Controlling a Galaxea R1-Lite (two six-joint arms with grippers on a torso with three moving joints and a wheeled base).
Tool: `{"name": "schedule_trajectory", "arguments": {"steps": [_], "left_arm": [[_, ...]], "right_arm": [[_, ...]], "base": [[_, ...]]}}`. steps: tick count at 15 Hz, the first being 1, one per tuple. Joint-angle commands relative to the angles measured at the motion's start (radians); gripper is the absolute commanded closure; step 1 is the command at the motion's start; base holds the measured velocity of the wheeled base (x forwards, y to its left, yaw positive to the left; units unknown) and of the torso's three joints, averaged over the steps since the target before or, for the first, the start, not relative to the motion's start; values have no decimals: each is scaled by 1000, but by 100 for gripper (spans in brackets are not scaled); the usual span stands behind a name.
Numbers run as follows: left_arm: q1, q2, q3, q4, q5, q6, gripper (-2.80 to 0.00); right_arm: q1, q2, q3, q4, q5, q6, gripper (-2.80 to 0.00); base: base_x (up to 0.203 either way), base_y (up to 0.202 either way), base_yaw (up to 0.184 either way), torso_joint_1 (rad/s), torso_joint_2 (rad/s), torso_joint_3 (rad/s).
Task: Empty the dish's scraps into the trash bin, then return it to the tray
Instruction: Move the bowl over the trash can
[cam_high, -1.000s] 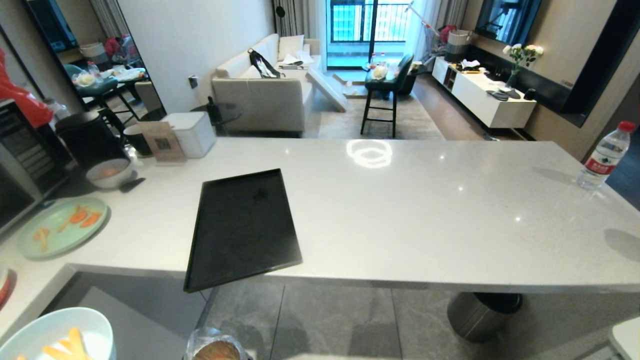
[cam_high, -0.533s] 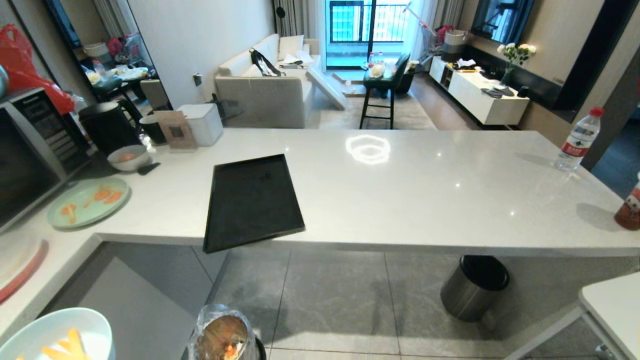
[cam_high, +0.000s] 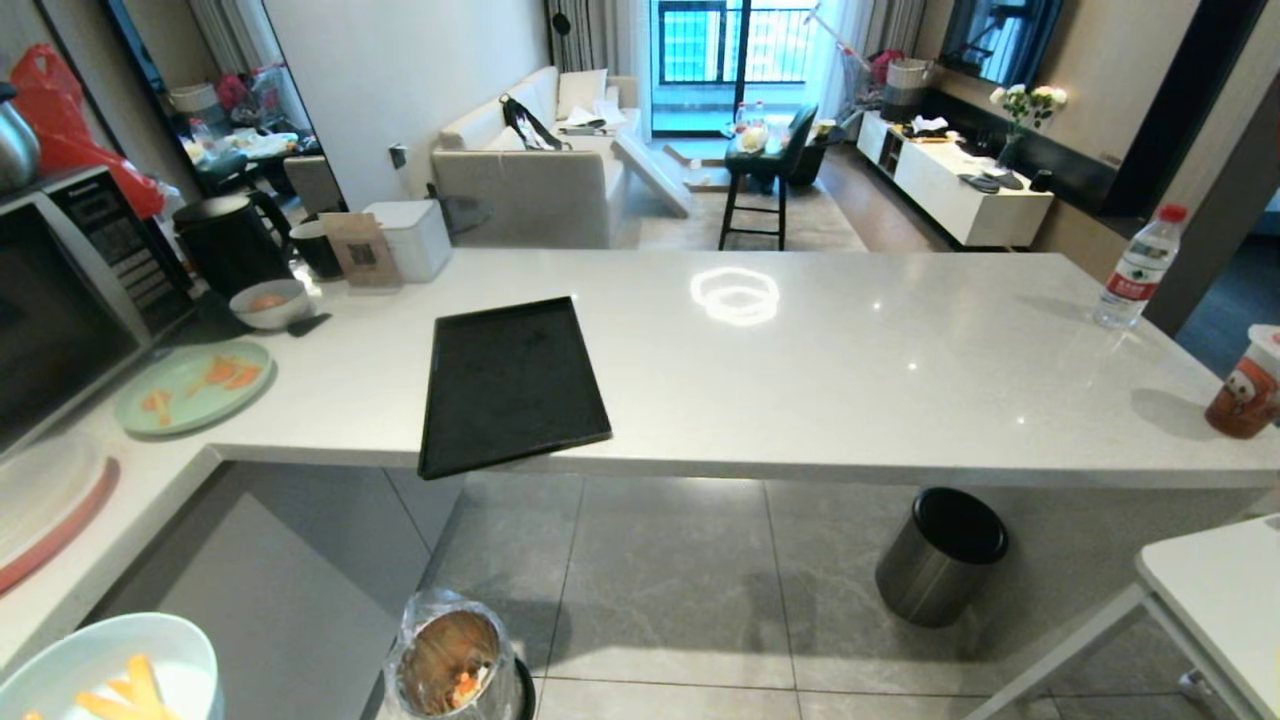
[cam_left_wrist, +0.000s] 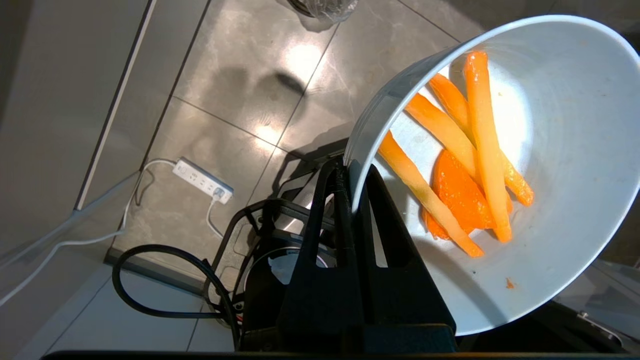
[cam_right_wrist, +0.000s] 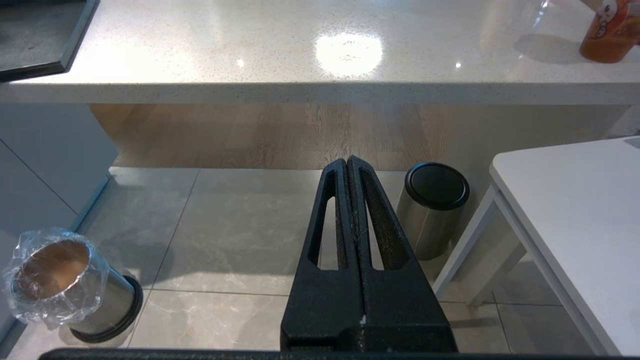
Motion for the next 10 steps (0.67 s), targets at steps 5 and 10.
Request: {"name": "schedule_trajectory", "arguments": {"steps": [5,10], "left_arm": [[-2,20,-1,0,-2,2,0],[-8,28,-1,1,-1,1,0]], "right_arm": [[0,0,0,0,0,0,0],[0,0,0,0,0,0,0]], "base": [[0,0,0,0,0,0],[0,0,0,0,0,0]]}}
